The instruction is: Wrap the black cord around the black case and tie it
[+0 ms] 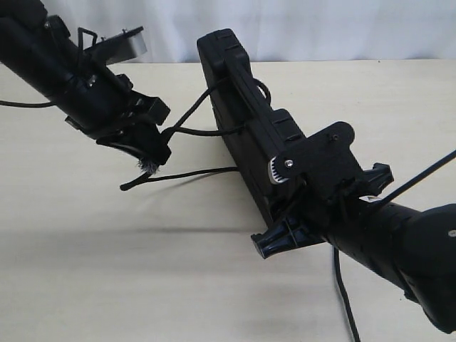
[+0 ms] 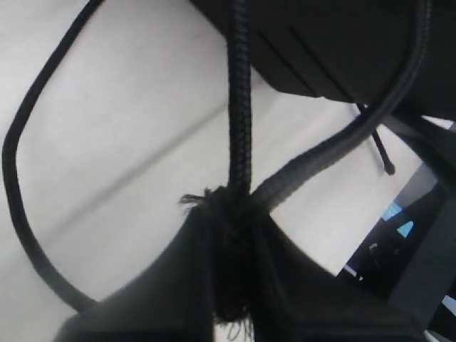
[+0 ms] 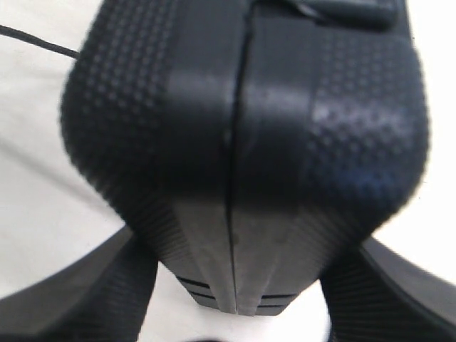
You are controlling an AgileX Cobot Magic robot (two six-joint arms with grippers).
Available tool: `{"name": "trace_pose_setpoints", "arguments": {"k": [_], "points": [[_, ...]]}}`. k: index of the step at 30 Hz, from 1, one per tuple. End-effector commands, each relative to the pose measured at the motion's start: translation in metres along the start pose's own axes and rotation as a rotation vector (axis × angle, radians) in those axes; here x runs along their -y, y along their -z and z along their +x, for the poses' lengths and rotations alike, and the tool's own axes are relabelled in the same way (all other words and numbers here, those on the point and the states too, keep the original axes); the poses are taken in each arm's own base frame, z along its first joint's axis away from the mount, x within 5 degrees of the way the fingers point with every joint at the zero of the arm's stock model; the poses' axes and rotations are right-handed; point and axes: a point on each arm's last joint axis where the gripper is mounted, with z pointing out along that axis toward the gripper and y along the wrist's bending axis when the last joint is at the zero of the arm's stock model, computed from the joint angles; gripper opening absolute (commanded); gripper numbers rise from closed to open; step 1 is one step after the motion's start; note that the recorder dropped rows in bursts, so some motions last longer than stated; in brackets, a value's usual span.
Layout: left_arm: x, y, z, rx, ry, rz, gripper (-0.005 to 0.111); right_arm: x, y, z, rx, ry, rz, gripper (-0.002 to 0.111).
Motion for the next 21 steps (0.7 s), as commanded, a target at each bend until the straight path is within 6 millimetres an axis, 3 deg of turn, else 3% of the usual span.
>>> {"name": "trace_pose_setpoints", "arguments": {"k": [1, 7, 13, 16, 21], "points": [[0.008, -0.001, -0.014, 0.139, -0.052, 0.031, 0.000, -0.001, -0.005, 0.010, -0.055, -0.029, -0.007, 0.004], [0.019, -0.025, -0.030, 0.271, -0.160, -0.049, 0.000, -0.002, -0.005, 0.010, -0.055, -0.028, -0.012, 0.004], [0.022, -0.029, -0.040, 0.373, -0.202, -0.115, 0.000, -0.005, -0.004, 0.011, -0.063, 0.002, -0.052, 0.009], [0.021, -0.029, -0.041, 0.381, -0.232, -0.127, 0.000, -0.008, -0.004, 0.011, -0.067, 0.023, -0.086, 0.024], [0.020, -0.029, -0.042, 0.390, -0.255, -0.145, 0.000, -0.007, -0.003, 0.011, -0.066, 0.006, -0.076, 0.065]]}}
